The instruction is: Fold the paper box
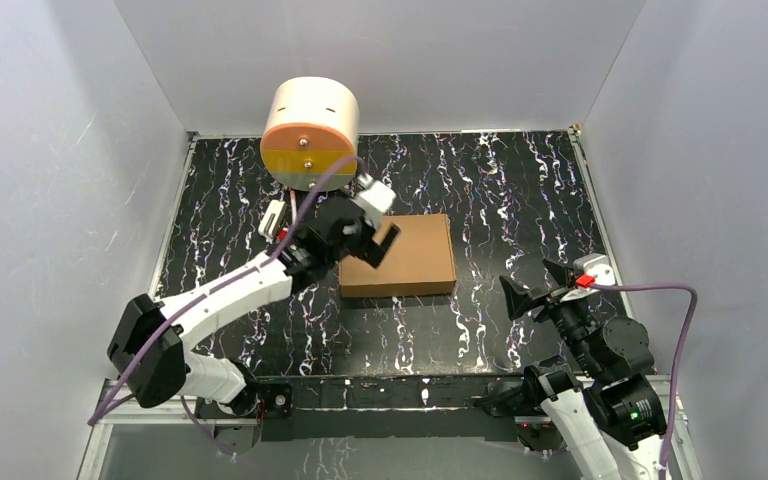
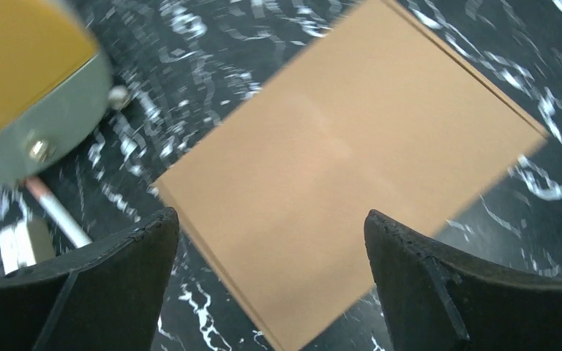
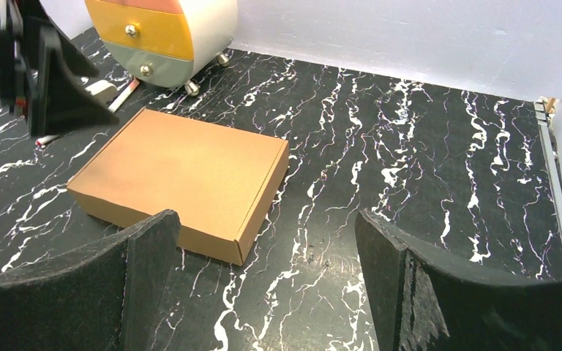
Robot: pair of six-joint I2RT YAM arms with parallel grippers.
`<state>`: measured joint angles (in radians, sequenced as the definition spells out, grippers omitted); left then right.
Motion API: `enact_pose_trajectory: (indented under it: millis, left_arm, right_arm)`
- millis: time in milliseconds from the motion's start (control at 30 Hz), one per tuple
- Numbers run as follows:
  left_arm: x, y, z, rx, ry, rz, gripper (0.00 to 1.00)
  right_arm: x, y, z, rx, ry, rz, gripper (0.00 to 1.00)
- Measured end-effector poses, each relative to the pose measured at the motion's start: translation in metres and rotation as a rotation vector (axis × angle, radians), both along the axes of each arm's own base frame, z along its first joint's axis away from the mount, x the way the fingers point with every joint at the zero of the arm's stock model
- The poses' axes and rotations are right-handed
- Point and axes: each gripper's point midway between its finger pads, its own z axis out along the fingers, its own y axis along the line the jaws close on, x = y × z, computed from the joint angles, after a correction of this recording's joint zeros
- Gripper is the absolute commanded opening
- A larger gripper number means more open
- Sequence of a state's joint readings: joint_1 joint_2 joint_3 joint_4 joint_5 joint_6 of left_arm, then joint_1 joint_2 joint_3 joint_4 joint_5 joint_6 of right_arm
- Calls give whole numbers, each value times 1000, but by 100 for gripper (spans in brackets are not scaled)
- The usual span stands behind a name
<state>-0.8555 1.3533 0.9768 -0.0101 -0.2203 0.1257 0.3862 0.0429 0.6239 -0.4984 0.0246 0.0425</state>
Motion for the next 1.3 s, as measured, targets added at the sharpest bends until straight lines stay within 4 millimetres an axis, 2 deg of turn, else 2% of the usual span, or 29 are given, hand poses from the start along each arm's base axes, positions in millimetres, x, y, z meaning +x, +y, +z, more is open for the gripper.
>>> enact_pose_trajectory:
  millis: [100,200,233,300,400,533,767,1133,1233,1300]
  left_arm:
    - [28,34,8,-104,71,189,93]
    - [40,71,4,-216,181,354,94]
    - [39,96,3,-302,246,451,94]
    - [34,112,5,-372,279,501,94]
    - [12,142,7,-443,321,571,95]
    - [-5,174,23,-500,280,645,95]
    - [-43,200,57,-565,131,667,95]
    - [-119,246,115,-703,-222,656,95]
    - [-130,253,119,-726,-285,653,95]
    - [-129,255,113,-732,-301,658,95]
  right_arm:
    - [0,0,0,3,0,-2,99]
    - [0,0,0,4,-1,-3,99]
    - [0,-1,1,6,-2,-6,99]
    - [0,-2,1,8,-3,-11,99]
    - [0,-4,2,11,-9,-23,99]
    - [0,-6,2,15,-9,-36,99]
    - [2,-10,2,23,-4,-62,98]
    - [13,-21,-5,8,36,-140,99]
    - [16,-23,-7,-6,46,-160,99]
    - [17,-24,-7,-7,46,-168,99]
